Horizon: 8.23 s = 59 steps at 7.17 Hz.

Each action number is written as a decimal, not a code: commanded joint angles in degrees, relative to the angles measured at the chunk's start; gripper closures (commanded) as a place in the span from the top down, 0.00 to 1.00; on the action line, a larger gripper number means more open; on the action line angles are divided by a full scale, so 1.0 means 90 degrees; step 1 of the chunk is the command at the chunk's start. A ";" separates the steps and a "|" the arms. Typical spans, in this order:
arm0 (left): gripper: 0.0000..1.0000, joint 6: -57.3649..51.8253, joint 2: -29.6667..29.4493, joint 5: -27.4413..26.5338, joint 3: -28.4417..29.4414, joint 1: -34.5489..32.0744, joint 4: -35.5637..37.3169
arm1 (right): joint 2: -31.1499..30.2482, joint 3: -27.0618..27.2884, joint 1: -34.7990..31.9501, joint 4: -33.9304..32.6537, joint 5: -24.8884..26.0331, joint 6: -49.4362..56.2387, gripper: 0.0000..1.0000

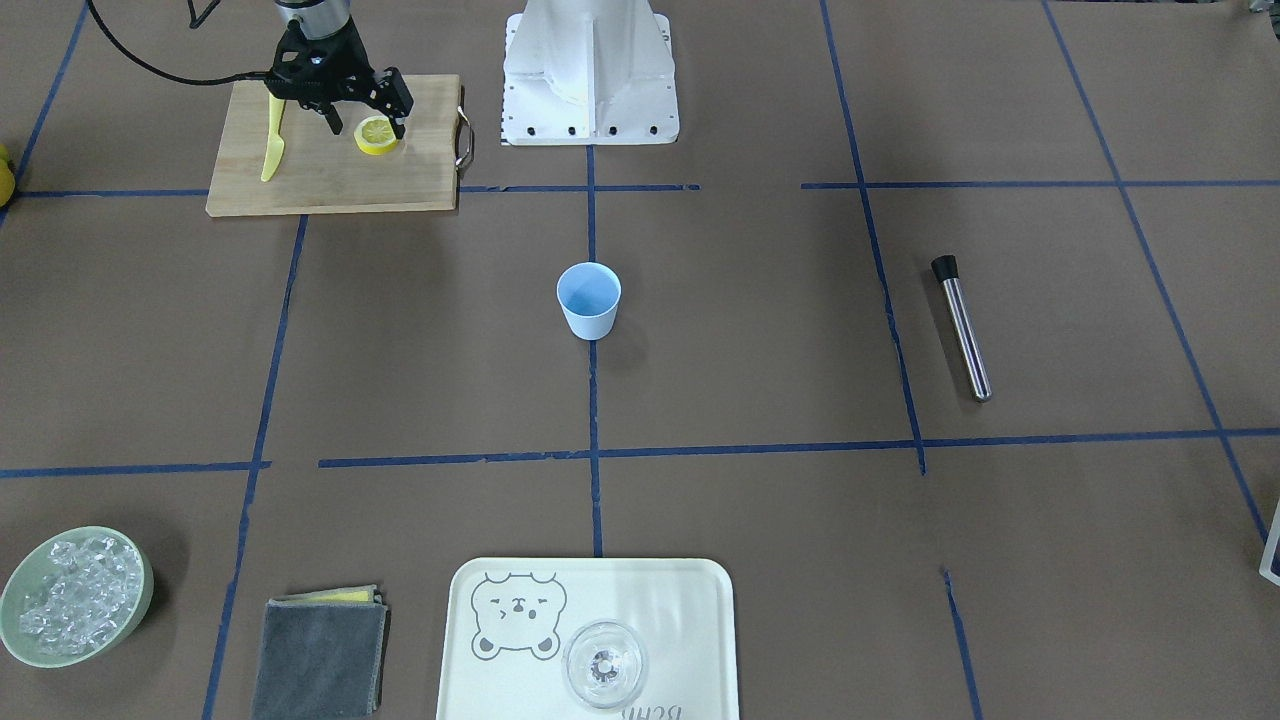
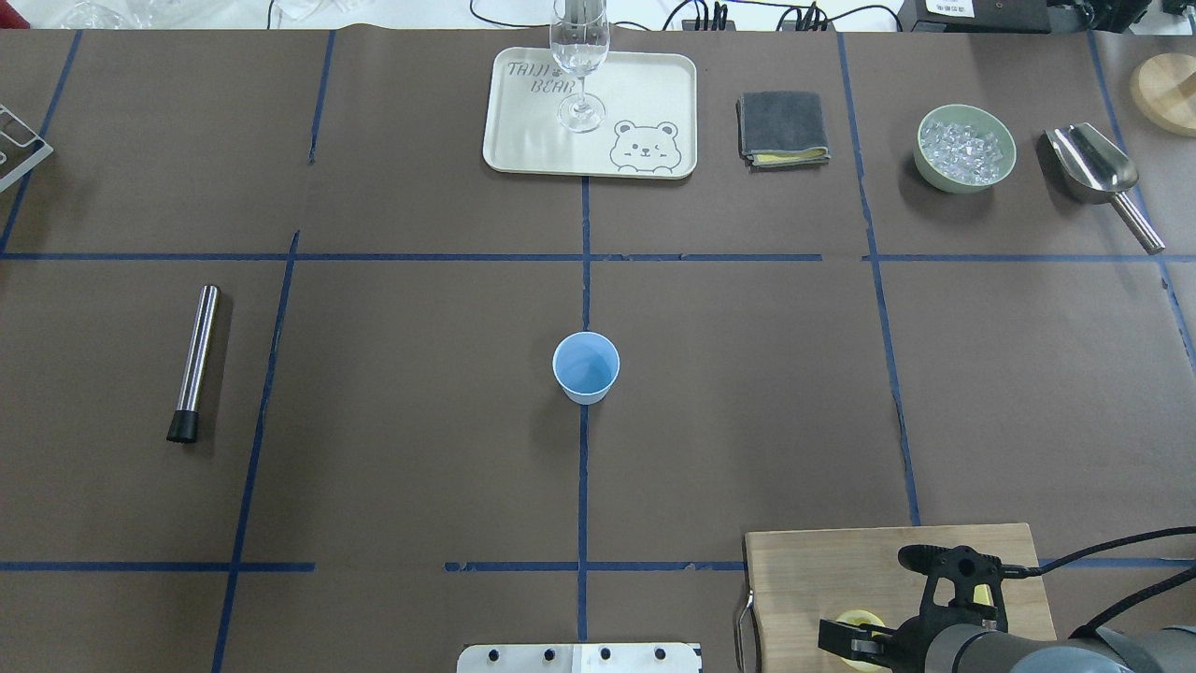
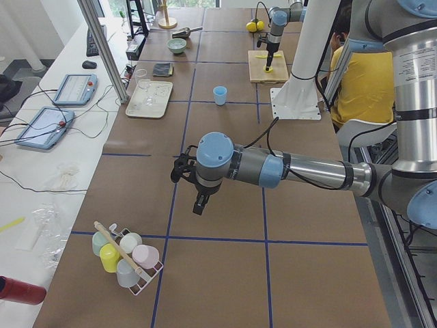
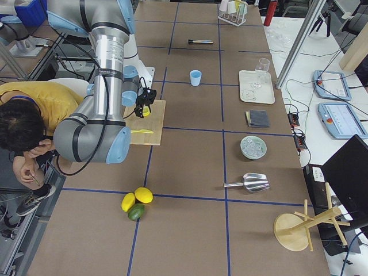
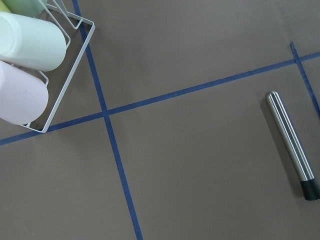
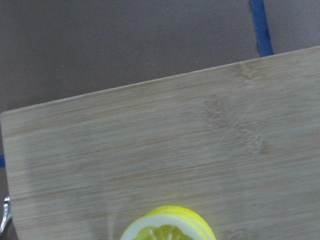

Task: Squeeze lemon into cup
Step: 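Close the right gripper on the lemon slice, then lift the lemon slice with the right gripper and carry it to the blue cup, then lower the lemon slice into the blue cup and open the right gripper, then withdraw the right gripper from the cup while the left gripper grasps the steel muddler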

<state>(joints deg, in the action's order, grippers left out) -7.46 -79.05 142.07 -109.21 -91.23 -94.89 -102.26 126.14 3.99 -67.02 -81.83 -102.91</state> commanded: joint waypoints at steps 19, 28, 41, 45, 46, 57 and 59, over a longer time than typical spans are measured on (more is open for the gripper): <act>1.00 -0.0001 0.0161 0.0132 -0.0053 -0.0010 -0.0150 | -0.0414 0.0583 -0.0053 0.0006 0.0029 -0.0010 0.51; 1.00 -0.0001 0.0190 0.0132 -0.0043 -0.0010 -0.0150 | -0.0164 0.1170 -0.0783 0.0006 -0.0281 0.0009 0.51; 1.00 -0.0040 0.0432 0.0132 -0.0063 -0.0019 -0.0383 | 0.5803 -0.2067 -0.3344 -0.2524 -0.1709 0.0390 0.50; 1.00 0.0019 0.0522 0.0132 -0.0082 -0.0019 -0.0658 | 0.5963 -0.2842 -0.3354 -0.1823 -0.1719 0.0341 0.51; 1.00 0.0019 0.0522 0.0142 -0.0092 -0.0019 -0.0648 | 0.5895 -0.2853 -0.3344 -0.1821 -0.1719 0.0351 0.51; 1.00 0.2093 -0.0199 0.0202 0.0112 0.1095 -0.0774 | 0.4329 -0.1221 -0.3460 -0.1869 -0.2342 0.0924 1.00; 1.00 0.3054 -0.1162 -0.1258 0.0636 0.2658 -0.1359 | 0.3408 -0.0716 -0.3880 -0.1831 -0.2675 0.1549 1.00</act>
<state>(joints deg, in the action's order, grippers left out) 15.76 -84.43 137.45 -106.80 -75.82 -104.53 -66.43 116.61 -28.79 -83.69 -104.45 -92.31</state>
